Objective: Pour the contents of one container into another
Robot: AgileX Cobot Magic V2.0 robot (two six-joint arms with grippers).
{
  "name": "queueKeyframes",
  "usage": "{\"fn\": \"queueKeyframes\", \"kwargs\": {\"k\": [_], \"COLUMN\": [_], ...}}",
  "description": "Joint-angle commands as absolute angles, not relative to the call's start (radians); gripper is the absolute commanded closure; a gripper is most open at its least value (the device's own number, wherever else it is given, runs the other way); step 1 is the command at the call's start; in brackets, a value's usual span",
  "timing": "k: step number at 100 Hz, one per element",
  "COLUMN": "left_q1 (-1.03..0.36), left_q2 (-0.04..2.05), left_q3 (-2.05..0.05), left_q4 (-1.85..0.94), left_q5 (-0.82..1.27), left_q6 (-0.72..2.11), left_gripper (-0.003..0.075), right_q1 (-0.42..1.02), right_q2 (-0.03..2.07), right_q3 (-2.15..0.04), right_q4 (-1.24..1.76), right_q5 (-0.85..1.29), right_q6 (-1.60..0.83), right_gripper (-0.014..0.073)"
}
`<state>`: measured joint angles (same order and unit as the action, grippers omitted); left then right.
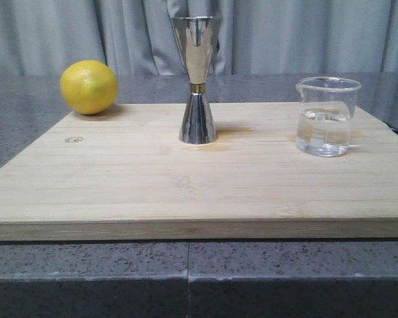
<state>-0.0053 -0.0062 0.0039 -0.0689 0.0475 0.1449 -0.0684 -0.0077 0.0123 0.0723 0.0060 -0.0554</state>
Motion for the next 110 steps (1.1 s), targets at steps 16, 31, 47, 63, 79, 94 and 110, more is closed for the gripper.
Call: {"fn": "queueKeyframes", "kwargs": {"k": [16,31,47,63,79,94,110], "left_q1": [-0.005,-0.005,-0.005,-0.005,-0.005,-0.005,-0.005], "left_q2": [-0.028,-0.028,-0.028,-0.028,-0.028,-0.028,-0.009], "left_q3": [0.032,0.032,0.032,0.032,0.03,-0.002,-0.125], "left_q4": [-0.078,-0.078,-0.078,-0.078,-0.135,-0.21,-0.235], "left_q5": [-0.033,-0.033,-0.033,-0.036,-0.075,-0.063,0.072], "left_q6": [0.14,0.14,0.14,0.14,0.138,0.138,0.138], "left_gripper": [0.0739,0.0739,0.0739,0.0739,0.0739,0.0739,0.0739], "right_q1": [-0.073,-0.073,-0.073,-0.073,-0.073,-0.071,-0.07], "right_q2": [-0.028,-0.028,-0.028,-0.028,-0.028,-0.024,0.005], "right_q3": [0.022,0.022,0.022,0.022,0.019,-0.042,-0.184], "right_q4": [0.074,0.074,0.074,0.074,0.071,0.095,0.122], "right_q5": [-0.081,-0.081,-0.081,-0.081,-0.083,0.023,0.184], "right_q6": [-0.063,-0.063,-0.063,-0.063,-0.063,-0.059,-0.059], "right_gripper": [0.0665,0.0665,0.0665,0.0665,0.0666,0.0666,0.0666]}}
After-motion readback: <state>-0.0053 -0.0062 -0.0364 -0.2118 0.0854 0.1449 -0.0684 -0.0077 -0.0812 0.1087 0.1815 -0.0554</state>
